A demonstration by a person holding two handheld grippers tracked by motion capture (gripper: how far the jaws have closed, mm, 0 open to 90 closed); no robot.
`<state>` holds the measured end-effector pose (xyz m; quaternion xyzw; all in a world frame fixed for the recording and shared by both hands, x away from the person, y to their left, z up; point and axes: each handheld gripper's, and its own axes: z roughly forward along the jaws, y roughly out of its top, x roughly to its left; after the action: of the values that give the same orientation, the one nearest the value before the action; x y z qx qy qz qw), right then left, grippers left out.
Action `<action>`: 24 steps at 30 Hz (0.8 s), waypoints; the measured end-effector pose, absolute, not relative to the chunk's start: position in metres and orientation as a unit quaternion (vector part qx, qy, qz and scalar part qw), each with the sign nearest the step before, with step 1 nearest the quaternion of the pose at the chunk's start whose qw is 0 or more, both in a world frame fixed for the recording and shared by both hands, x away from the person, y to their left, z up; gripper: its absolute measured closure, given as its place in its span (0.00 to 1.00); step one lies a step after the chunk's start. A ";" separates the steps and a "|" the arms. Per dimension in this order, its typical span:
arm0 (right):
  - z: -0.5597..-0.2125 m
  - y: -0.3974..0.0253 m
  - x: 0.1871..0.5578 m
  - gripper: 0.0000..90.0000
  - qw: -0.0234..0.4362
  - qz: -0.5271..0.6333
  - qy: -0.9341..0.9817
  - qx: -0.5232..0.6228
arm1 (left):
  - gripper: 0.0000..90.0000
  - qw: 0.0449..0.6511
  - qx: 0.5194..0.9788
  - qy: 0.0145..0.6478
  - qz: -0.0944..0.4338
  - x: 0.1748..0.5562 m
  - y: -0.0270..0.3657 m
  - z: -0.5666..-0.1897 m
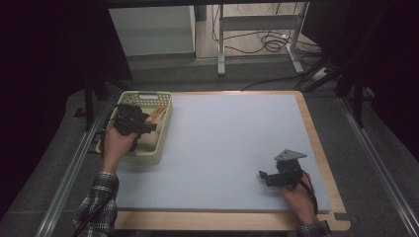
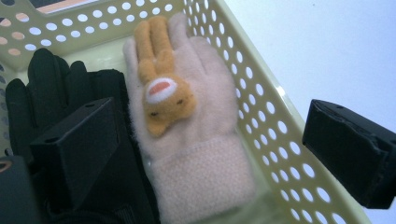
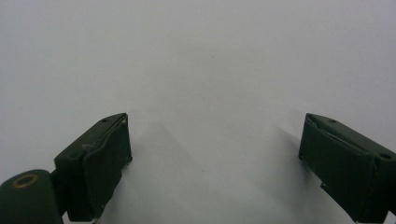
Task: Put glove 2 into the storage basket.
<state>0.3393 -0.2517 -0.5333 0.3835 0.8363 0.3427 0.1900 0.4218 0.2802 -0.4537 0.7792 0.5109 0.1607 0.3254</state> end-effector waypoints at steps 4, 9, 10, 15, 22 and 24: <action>-0.533 -0.252 0.339 0.10 0.190 0.342 0.837 0.383 | 0.05 0.329 0.779 0.509 0.163 0.416 0.282 -0.454; -0.533 -0.252 0.339 0.10 0.190 0.342 0.837 0.383 | 0.05 0.338 0.777 0.505 0.164 0.409 0.284 -0.454; -0.533 -0.252 0.339 0.10 0.190 0.342 0.837 0.383 | 0.05 0.339 0.777 0.504 0.163 0.407 0.285 -0.454; -0.533 -0.252 0.339 0.10 0.190 0.342 0.837 0.383 | 0.05 0.342 0.780 0.497 0.165 0.400 0.284 -0.453; -0.533 -0.252 0.339 0.10 0.190 0.342 0.837 0.383 | 0.05 0.349 0.784 0.484 0.173 0.388 0.278 -0.450; -0.533 -0.252 0.339 0.10 0.190 0.342 0.837 0.383 | 0.05 0.352 0.785 0.480 0.174 0.385 0.276 -0.448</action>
<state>0.3392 -0.2516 -0.5331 0.3833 0.8367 0.3417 0.1902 0.3853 0.2764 -0.4483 0.7845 0.4803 0.1738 0.3517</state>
